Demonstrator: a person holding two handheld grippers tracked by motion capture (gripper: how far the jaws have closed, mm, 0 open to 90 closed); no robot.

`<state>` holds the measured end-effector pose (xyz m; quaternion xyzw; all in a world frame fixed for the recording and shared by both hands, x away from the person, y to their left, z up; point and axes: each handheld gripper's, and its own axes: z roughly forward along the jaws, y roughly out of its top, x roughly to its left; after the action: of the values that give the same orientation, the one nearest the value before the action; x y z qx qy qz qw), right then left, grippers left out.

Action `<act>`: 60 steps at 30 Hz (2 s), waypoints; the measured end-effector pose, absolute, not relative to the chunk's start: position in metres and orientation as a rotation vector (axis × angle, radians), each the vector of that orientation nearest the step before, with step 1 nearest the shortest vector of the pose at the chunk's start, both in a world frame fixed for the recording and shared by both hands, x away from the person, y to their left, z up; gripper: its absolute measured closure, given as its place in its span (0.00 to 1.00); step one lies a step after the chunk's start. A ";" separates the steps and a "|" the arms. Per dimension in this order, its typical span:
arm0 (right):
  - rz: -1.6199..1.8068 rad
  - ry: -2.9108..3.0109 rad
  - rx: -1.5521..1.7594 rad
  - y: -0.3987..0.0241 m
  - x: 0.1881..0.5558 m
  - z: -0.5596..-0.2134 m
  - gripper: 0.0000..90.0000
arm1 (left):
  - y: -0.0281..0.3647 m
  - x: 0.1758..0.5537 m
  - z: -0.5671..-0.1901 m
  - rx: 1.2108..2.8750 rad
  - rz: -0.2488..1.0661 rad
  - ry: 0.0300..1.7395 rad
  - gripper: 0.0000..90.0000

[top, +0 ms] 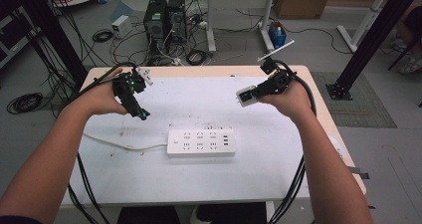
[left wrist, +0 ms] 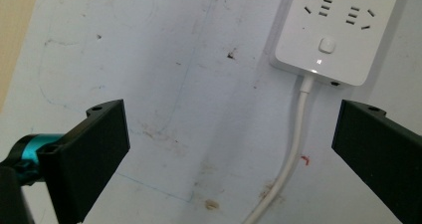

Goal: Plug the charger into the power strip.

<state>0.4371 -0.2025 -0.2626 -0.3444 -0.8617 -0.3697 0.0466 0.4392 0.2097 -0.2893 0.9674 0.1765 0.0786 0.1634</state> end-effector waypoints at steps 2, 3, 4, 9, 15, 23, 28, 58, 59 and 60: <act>-1.088 -2.654 -1.045 -0.198 0.441 -0.263 0.69 | 0.212 0.440 -0.290 2.761 0.221 0.508 0.02; -1.065 -2.664 -1.041 -0.195 0.442 -0.262 0.69 | 0.212 0.440 -0.290 2.761 0.221 0.508 0.02; -1.048 -2.675 -1.033 -0.192 0.444 -0.262 0.69 | 0.213 0.440 -0.291 2.764 0.226 0.511 0.02; -0.935 -2.759 -0.941 -0.171 0.455 -0.261 0.69 | 0.222 0.438 -0.290 2.769 0.255 0.544 0.02; -0.748 -2.886 -0.759 -0.134 0.464 -0.265 0.69 | 0.234 0.433 -0.289 2.762 0.285 0.575 0.02; -0.508 -2.994 -0.468 -0.092 0.464 -0.282 0.69 | 0.244 0.429 -0.298 2.776 0.263 0.602 0.02; -0.346 -3.040 -0.357 -0.079 0.459 -0.299 0.69 | 0.247 0.428 -0.304 2.780 0.266 0.615 0.02; -0.125 -3.009 -0.115 -0.040 0.444 -0.355 0.69 | 0.266 0.424 -0.313 2.776 0.274 0.651 0.02; -0.126 -3.004 -0.116 -0.039 0.444 -0.355 0.69 | 0.266 0.424 -0.313 2.772 0.277 0.652 0.02; -0.110 -3.008 -0.118 -0.038 0.444 -0.356 0.69 | 0.267 0.425 -0.313 2.772 0.278 0.658 0.02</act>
<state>0.4442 -0.0382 -0.3562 -0.0390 -0.9965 -0.0366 0.0644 0.4247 0.2672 -0.3132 0.9589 0.2277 0.0961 0.1392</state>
